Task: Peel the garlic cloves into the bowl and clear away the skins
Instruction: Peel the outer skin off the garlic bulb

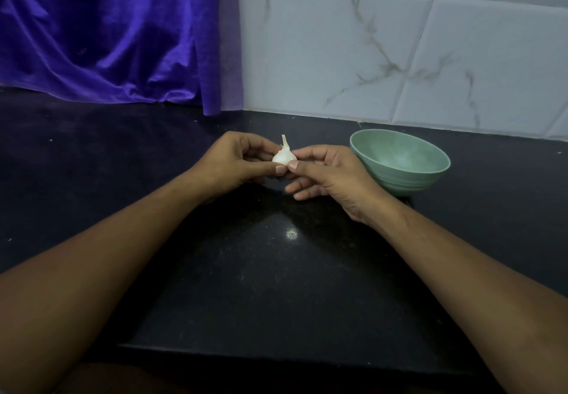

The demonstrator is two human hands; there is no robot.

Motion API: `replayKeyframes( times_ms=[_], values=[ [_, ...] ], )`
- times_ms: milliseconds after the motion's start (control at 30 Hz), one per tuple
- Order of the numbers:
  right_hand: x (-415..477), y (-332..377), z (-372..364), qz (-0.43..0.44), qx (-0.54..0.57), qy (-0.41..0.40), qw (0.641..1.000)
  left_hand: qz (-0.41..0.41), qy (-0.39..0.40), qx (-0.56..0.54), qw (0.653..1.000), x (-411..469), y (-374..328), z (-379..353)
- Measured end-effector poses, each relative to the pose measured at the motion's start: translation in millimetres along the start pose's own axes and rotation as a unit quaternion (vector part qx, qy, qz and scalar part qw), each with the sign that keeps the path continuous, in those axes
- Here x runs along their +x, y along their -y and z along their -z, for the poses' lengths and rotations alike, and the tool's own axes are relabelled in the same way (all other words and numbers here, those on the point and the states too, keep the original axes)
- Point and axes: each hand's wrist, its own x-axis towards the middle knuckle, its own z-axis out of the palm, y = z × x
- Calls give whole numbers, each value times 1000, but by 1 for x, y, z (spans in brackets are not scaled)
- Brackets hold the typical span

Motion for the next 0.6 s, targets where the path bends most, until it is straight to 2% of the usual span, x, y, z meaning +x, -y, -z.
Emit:
replayKeyframes(
  times_ms=[600],
  values=[
    [5,-3,1,25,-58,-13,998,-3,4,42,999,-1,-2,1]
  ],
)
